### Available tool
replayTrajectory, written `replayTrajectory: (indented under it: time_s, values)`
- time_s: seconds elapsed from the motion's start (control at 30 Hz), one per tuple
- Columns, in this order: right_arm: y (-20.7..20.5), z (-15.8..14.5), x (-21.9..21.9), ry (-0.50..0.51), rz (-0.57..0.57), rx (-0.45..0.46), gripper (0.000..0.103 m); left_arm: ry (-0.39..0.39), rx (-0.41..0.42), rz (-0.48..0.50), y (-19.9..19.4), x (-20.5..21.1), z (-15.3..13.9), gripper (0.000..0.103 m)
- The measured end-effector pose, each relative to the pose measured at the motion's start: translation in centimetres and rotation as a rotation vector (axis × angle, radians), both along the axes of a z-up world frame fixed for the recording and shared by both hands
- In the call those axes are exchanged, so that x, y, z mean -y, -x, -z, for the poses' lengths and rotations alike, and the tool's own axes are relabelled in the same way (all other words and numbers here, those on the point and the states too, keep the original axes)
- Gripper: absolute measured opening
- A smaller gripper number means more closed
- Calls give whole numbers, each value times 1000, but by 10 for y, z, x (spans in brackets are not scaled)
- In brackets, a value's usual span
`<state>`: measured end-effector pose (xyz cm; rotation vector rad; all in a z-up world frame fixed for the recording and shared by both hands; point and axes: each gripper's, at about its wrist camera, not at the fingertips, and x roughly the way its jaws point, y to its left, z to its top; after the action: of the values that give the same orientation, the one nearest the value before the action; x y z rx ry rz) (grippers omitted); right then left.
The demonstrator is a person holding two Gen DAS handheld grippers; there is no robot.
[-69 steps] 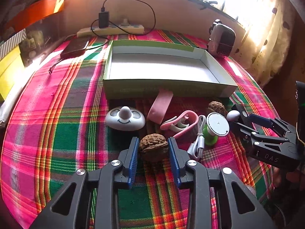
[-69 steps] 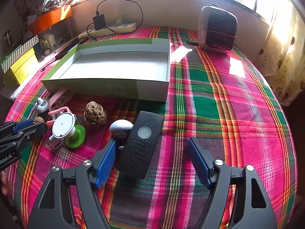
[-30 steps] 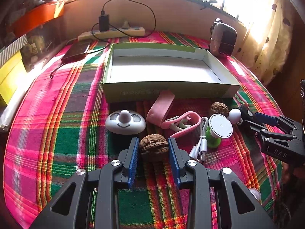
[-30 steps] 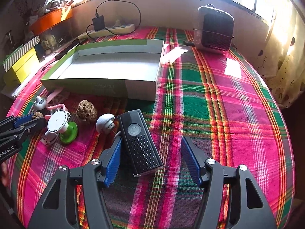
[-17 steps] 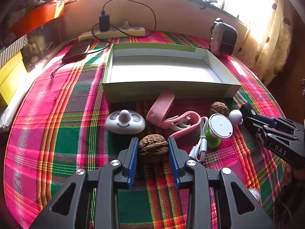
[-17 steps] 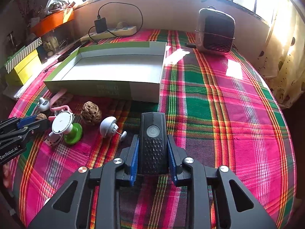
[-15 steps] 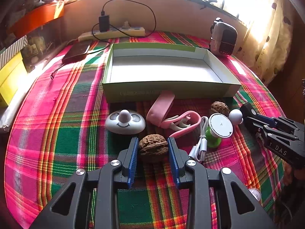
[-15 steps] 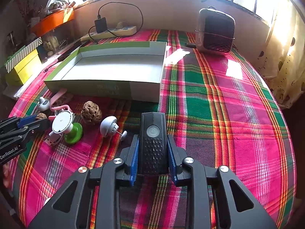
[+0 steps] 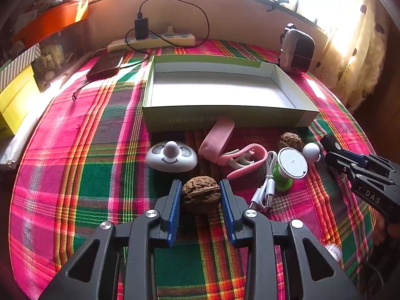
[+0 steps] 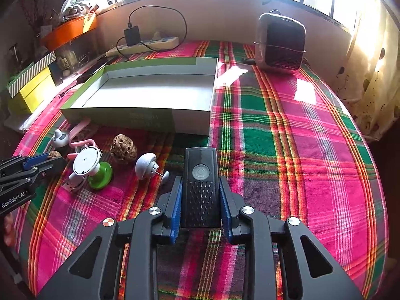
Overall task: Organize objects
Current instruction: 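Carry the remote into the tray while the left gripper carries the walnut there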
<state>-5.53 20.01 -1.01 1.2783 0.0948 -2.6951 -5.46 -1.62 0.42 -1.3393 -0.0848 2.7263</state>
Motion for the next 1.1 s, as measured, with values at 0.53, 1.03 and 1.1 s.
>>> replayTrajectory:
  time_s: [0.53, 1.03, 1.1]
  values:
    - [13, -39, 10, 4, -35, -52, 28, -17, -57, 12, 13, 7, -41, 28]
    - [72, -59, 23, 34, -63, -27, 28, -17, -59, 21, 83, 14, -59, 28]
    - [83, -57, 25, 35, -67, -17, 28, -10, -57, 27, 94, 14, -57, 28]
